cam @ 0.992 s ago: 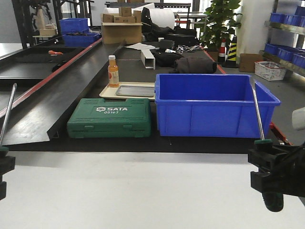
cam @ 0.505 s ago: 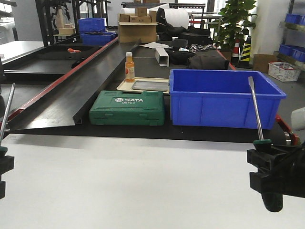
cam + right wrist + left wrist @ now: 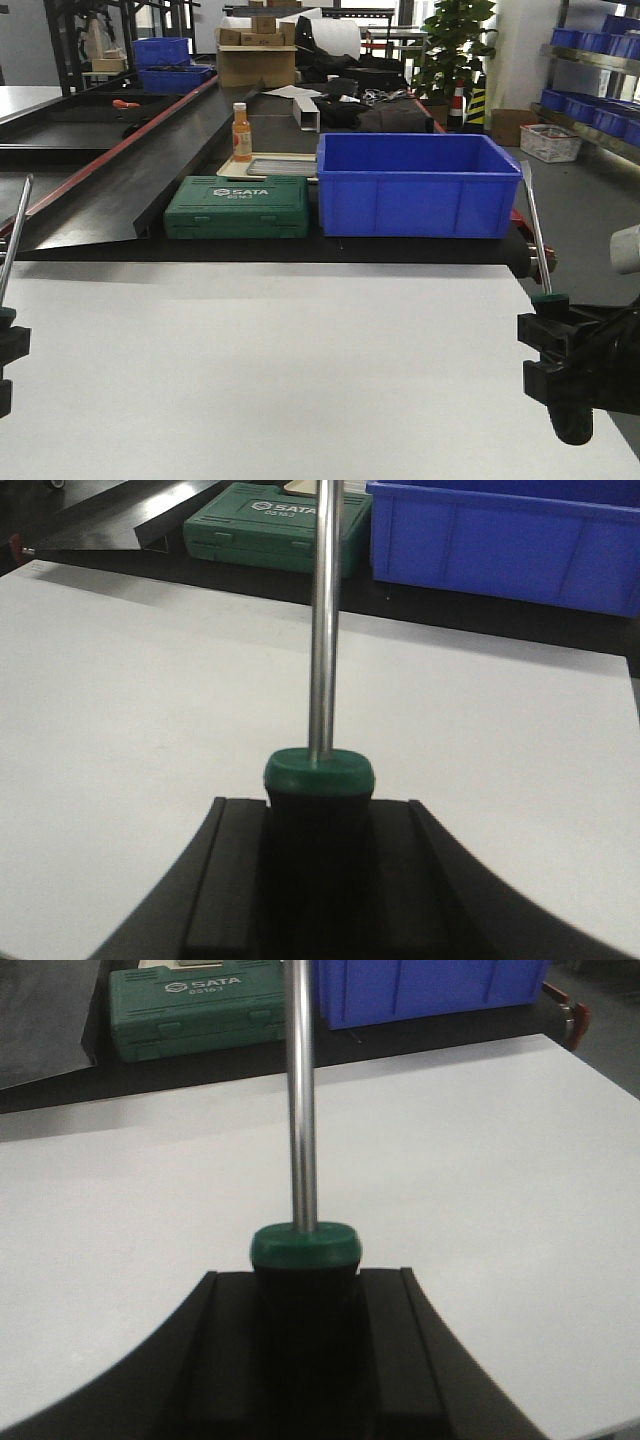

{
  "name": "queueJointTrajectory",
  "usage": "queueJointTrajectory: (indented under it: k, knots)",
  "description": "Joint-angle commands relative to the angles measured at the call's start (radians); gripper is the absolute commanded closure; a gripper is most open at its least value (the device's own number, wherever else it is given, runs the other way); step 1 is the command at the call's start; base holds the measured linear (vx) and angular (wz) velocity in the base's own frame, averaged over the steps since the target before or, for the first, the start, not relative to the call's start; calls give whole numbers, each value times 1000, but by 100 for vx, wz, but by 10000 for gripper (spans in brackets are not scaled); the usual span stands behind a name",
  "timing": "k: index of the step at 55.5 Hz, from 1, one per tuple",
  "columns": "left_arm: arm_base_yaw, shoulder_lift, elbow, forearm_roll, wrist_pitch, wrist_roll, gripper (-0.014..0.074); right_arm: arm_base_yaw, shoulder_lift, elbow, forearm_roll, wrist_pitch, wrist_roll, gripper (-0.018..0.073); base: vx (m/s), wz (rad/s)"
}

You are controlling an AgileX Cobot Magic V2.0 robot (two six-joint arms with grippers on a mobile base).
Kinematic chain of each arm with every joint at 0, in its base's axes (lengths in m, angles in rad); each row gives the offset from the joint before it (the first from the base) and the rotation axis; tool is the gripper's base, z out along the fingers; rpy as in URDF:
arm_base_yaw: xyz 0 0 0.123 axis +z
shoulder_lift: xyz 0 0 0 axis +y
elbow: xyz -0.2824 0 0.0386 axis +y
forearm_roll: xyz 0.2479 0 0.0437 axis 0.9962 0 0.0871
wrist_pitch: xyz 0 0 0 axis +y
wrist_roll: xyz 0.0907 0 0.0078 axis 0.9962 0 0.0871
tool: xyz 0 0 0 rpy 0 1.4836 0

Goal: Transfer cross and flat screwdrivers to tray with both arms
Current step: 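Back the base away from the table holding both screwdrivers, then turn the base and drive past the shelves of blue bins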

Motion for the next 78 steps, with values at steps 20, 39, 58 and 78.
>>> queueJointTrajectory:
  k: [20, 39, 58, 78]
  knots:
    - [-5, -8, -28, -22, -79, -6, 596, -1, -17, -30, -8, -85, -1, 567, -24, -42]
    - [-5, -8, -28, -22, -79, -6, 596, -1, -17, -30, -8, -84, -1, 567, -19, -67]
    - [-5, -8, -28, -22, -79, -6, 596, -1, -17, -30, -8, -84, -1, 567, -12, -62]
    - [-5, -8, -28, -22, -79, -6, 596, -1, -17, -30, -8, -84, -1, 567, 0, -44]
